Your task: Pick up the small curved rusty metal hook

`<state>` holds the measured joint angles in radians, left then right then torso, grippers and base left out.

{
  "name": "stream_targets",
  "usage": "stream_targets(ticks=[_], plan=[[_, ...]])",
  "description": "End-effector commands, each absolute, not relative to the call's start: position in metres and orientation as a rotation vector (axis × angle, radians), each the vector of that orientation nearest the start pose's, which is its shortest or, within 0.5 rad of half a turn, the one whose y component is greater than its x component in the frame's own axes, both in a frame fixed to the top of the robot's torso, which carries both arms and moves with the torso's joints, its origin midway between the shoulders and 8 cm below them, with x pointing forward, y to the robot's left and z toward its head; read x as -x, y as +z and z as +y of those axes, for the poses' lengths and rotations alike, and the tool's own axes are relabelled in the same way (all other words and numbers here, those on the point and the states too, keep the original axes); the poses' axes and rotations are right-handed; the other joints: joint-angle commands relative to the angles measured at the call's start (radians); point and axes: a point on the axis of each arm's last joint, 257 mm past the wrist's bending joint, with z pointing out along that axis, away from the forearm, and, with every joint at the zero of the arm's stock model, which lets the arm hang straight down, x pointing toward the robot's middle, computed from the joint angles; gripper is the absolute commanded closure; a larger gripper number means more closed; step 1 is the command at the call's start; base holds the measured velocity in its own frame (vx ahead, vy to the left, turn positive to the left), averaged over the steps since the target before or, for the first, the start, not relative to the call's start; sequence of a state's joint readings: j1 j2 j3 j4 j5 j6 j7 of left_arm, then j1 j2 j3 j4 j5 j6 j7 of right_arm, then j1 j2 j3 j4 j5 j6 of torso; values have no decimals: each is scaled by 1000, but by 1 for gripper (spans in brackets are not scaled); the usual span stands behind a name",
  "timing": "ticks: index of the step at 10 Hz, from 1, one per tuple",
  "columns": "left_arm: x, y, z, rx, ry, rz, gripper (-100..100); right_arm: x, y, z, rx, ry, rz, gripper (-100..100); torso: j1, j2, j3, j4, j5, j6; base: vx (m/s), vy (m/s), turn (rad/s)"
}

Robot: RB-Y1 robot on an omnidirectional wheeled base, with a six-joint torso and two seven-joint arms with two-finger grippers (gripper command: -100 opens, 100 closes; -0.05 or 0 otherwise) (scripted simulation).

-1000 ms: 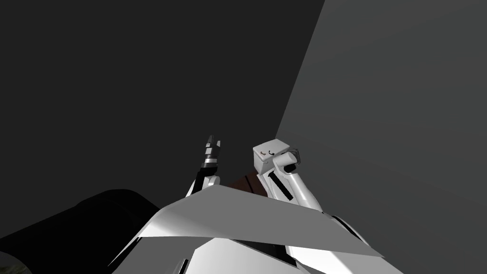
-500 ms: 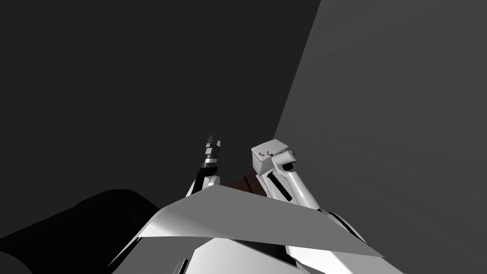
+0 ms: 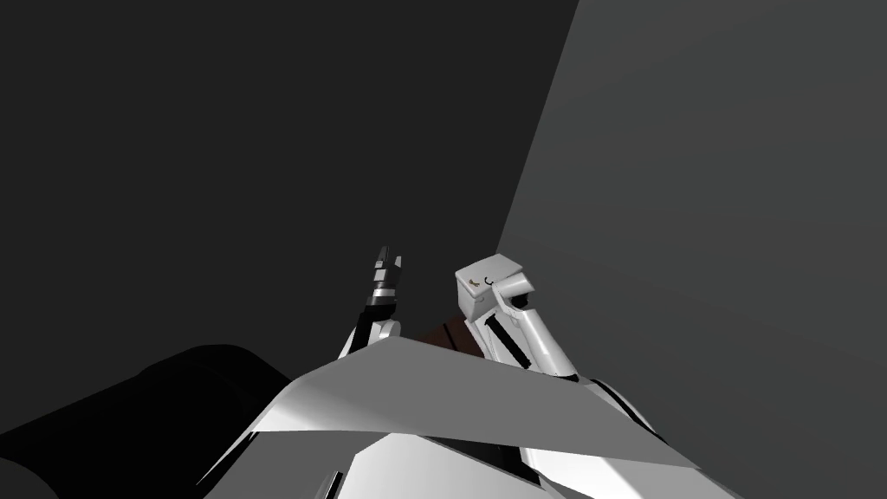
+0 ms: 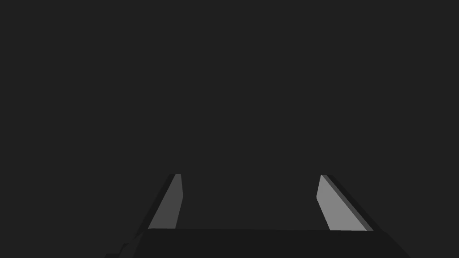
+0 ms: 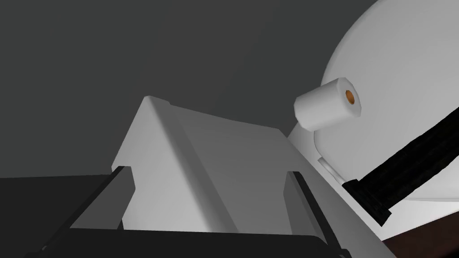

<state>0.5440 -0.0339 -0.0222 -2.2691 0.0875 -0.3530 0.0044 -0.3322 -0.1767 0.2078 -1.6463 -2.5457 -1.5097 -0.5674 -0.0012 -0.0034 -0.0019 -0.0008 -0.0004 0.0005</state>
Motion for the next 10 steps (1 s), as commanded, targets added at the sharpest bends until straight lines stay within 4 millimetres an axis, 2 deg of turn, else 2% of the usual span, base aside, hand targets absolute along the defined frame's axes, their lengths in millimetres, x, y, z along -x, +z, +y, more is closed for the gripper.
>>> stream_targets(ticks=[1,2,3,4,5,6,7,8,10], plan=[[-363,-26,293,902,-1321,662,0,-490,-276,-323,1579,-1295,2261,-100,0,0,0,0,0,0,50,-17,-40],[-363,-26,293,902,-1321,662,0,-490,-277,-322,1581,-1286,2261,-100,0,0,0,0,0,0,23,-3,-2],[-363,-26,293,902,-1321,662,0,-490,-286,-308,1576,-1206,2283,-100,1,1,1,0,0,0,36,-14,-63],[-363,-26,293,902,-1321,662,0,-489,-288,-304,1581,-1182,2284,-100,0,1,1,0,0,0,41,-5,-37],[-363,-26,293,902,-1321,662,0,-489,-296,-288,1577,-1103,2302,-100,1,1,0,0,0,0,51,-16,-69],[-363,-26,293,902,-1321,662,0,-489,-298,-285,1581,-1082,2302,-100,1,0,0,0,0,0,50,-13,-29],[-363,-26,293,902,-1321,662,0,-488,-305,-267,1578,-1000,2315,-100,1,0,0,0,0,0,59,-6,-55],[-363,-26,293,902,-1321,662,0,-487,-306,-265,1581,-987,2315,-100,1,0,0,0,0,0,49,-6,-28],[-363,-26,293,902,-1321,662,0,-484,-317,-222,1579,-815,2327,-100,1,0,0,0,0,0,63,-9,-54]])
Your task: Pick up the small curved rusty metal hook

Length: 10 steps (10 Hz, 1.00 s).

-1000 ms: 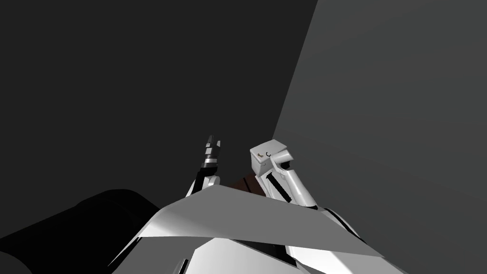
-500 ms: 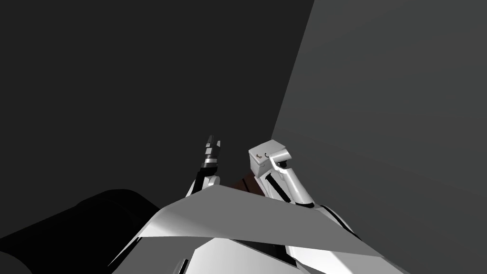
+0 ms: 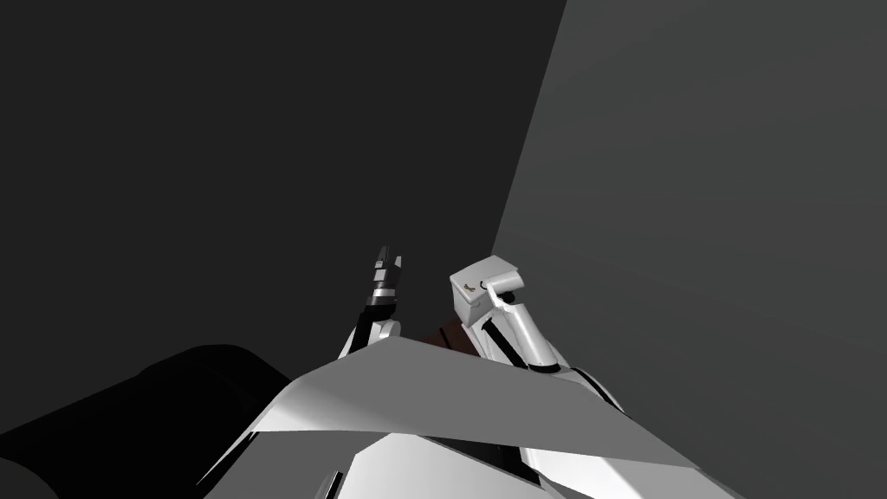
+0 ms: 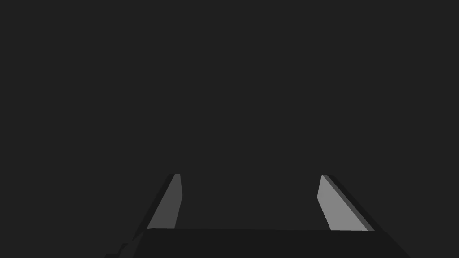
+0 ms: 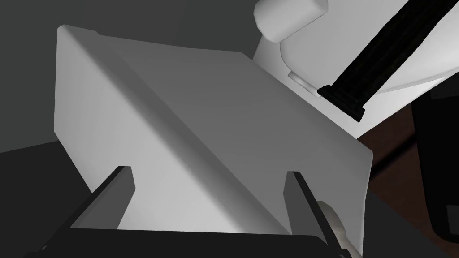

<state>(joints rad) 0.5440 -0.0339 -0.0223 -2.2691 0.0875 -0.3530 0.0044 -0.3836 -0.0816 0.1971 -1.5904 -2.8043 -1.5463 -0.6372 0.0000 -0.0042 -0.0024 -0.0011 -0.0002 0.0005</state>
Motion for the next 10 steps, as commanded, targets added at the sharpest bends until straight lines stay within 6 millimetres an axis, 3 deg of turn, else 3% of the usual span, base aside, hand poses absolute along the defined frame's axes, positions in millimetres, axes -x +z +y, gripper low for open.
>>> stream_targets(ticks=[1,3,4,5,6,7,10], plan=[[-363,-26,293,902,-1321,662,0,-481,-321,-199,1579,-730,2326,-100,0,0,0,0,0,0,83,-15,-72],[-363,-26,293,902,-1321,662,0,-476,-324,-158,1579,-601,2316,-100,0,-1,0,0,0,0,48,-3,-47],[-363,-26,293,902,-1321,662,0,-475,-324,-147,1578,-570,2311,-100,1,2,1,0,0,0,10,11,-33],[-363,-26,293,902,-1321,662,0,-477,-326,-154,1579,-595,2315,-100,1,3,2,1,0,0,0,0,0],[-363,-25,293,902,-1321,662,0,-476,-327,-153,1579,-591,2314,0,0,4,2,1,0,0,0,0,0],[-363,-25,293,902,-1321,662,0,-475,-337,-161,1571,-593,2321,-100,0,4,2,1,0,0,25,6,52],[-363,-26,293,902,-1321,662,0,-474,-342,-165,1568,-594,2327,-100,0,2,1,0,0,0,34,9,27]])
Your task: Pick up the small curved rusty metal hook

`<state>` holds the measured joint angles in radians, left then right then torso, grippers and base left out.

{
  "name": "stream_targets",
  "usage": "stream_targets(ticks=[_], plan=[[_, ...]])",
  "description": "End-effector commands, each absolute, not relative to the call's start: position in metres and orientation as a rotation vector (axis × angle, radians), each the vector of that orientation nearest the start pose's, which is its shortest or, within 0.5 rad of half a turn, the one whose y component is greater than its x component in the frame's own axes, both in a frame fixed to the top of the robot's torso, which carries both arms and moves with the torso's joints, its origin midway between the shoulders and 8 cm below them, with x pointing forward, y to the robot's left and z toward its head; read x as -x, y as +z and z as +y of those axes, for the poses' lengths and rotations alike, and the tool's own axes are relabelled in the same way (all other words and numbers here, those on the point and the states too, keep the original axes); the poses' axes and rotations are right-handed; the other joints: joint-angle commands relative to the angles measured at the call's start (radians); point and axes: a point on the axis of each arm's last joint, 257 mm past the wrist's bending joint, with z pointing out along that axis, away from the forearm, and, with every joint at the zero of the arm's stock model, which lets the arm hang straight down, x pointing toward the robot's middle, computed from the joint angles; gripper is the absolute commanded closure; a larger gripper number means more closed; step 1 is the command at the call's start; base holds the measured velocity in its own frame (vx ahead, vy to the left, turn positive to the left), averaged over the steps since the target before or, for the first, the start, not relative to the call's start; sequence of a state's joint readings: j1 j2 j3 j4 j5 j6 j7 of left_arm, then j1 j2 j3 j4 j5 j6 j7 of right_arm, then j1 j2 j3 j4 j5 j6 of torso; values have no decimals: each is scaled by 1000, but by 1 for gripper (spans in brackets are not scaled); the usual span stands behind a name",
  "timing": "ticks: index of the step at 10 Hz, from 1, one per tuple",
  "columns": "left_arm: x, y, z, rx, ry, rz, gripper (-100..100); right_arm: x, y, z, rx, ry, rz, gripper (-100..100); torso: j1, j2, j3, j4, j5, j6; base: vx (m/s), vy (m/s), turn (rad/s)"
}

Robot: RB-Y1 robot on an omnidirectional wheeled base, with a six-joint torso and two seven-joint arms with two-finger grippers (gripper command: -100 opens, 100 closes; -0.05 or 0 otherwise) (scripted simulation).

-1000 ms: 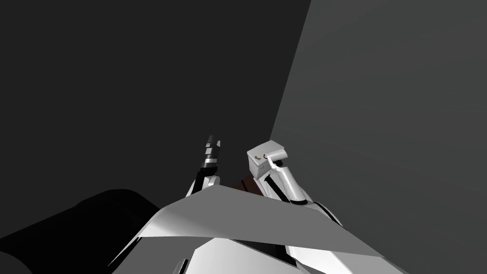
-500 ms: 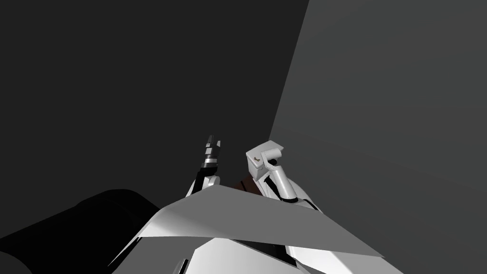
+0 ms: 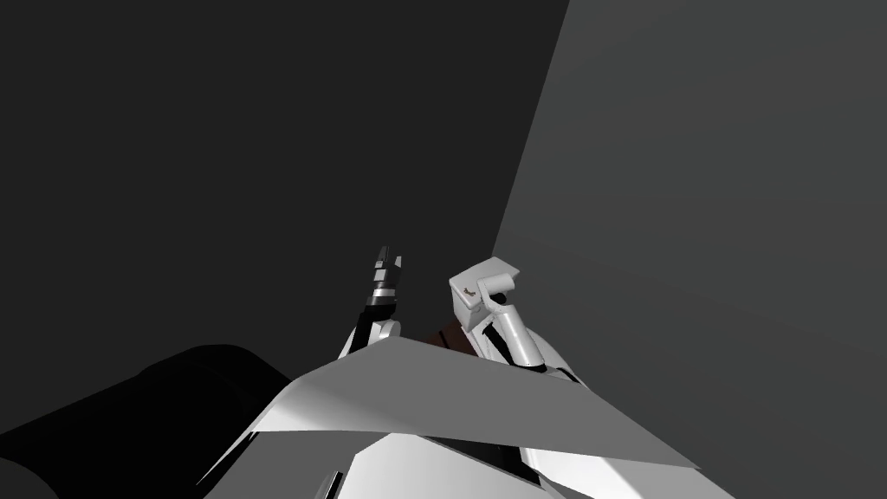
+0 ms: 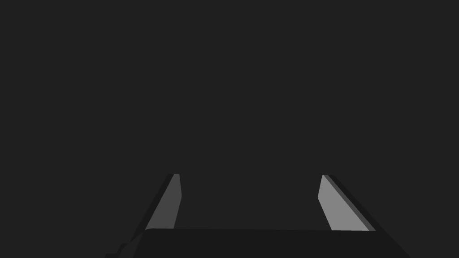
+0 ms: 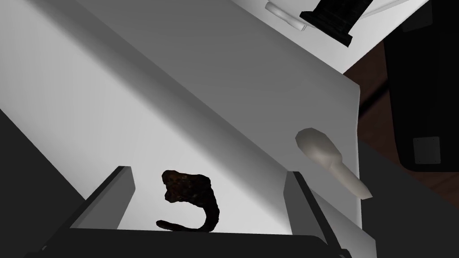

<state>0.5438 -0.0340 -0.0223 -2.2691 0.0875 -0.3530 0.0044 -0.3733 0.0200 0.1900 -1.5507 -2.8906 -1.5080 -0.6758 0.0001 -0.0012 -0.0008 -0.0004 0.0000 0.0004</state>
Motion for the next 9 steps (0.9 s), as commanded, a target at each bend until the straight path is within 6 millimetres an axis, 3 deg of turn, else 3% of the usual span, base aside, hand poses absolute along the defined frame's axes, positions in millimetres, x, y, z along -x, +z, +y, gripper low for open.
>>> stream_targets(ticks=[1,5,6,7,8,9], plan=[[-363,-26,293,902,-1321,662,0,-475,-343,-165,1566,-594,2325,100,0,0,0,0,0,0,0,0,0],[-363,-25,293,902,-1321,662,0,-472,-346,-165,1574,-588,2333,100,-1,-4,-2,1,0,-1,-3,0,0],[-363,-25,293,902,-1321,662,0,-472,-346,-165,1573,-588,2333,0,-1,-4,-2,1,0,-1,0,0,0],[-363,-25,293,902,-1321,662,0,-476,-331,-156,1576,-592,2317,100,-1,-4,-2,1,0,-1,-36,-7,-62],[-363,-25,293,902,-1321,662,0,-474,-336,-159,1573,-590,2322,100,-1,-3,0,2,0,-1,-19,-3,-11],[-363,-25,293,902,-1321,662,0,-474,-335,-159,1574,-591,2321,0,-1,-3,-1,1,0,-1,0,0,0]])
